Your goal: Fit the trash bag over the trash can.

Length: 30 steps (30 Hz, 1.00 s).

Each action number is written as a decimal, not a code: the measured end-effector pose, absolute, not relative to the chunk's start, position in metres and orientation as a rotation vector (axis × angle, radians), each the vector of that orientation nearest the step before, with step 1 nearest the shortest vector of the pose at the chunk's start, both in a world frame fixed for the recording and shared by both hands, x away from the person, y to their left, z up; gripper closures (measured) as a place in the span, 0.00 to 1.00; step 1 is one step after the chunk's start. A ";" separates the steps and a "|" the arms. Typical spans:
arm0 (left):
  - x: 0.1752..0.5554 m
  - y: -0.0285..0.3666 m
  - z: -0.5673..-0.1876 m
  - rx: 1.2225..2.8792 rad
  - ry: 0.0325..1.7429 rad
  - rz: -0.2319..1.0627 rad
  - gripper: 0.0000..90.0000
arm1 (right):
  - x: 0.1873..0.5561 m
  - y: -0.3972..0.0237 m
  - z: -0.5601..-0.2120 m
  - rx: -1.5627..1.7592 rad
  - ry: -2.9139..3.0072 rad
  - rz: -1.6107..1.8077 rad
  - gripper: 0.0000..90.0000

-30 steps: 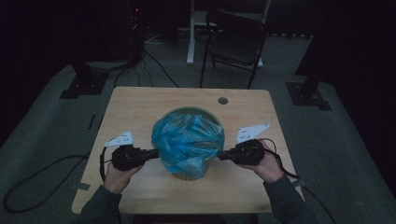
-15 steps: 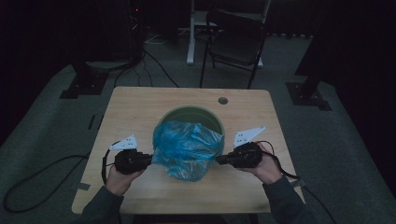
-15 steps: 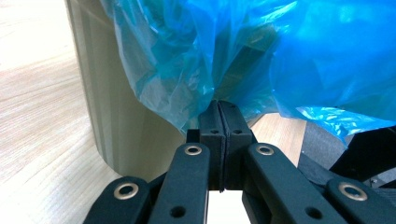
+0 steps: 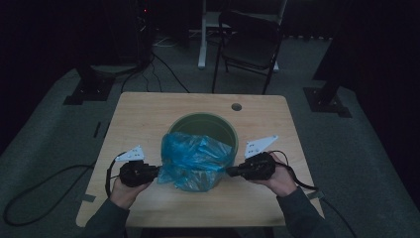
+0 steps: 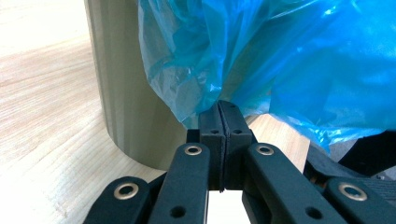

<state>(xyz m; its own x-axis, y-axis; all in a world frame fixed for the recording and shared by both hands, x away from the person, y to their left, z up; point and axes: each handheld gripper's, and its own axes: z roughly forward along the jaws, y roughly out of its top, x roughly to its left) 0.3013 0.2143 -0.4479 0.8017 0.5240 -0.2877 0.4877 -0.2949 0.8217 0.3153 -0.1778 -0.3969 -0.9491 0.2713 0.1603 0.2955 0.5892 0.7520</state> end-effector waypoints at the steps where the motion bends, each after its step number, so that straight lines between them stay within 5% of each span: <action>1: 0.302 0.214 -0.448 1.943 0.762 0.043 1.00 | 0.315 -0.178 -0.397 -0.490 -2.773 -1.326 1.00; 23: 0.309 0.220 -0.458 1.997 0.933 0.101 1.00 | 0.307 -0.174 -0.389 -0.362 -2.738 -1.390 1.00; 30: 0.298 0.222 -0.452 1.961 0.821 0.101 0.99 | 0.315 -0.178 -0.394 -0.481 -2.787 -1.328 1.00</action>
<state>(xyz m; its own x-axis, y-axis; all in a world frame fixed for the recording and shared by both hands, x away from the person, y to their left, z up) 0.2982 0.2218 -0.4519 0.7690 0.5837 -0.2605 0.5031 -0.3014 0.8100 0.3145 -0.1784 -0.3938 -0.9525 0.2675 0.1456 0.2815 0.5912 0.7558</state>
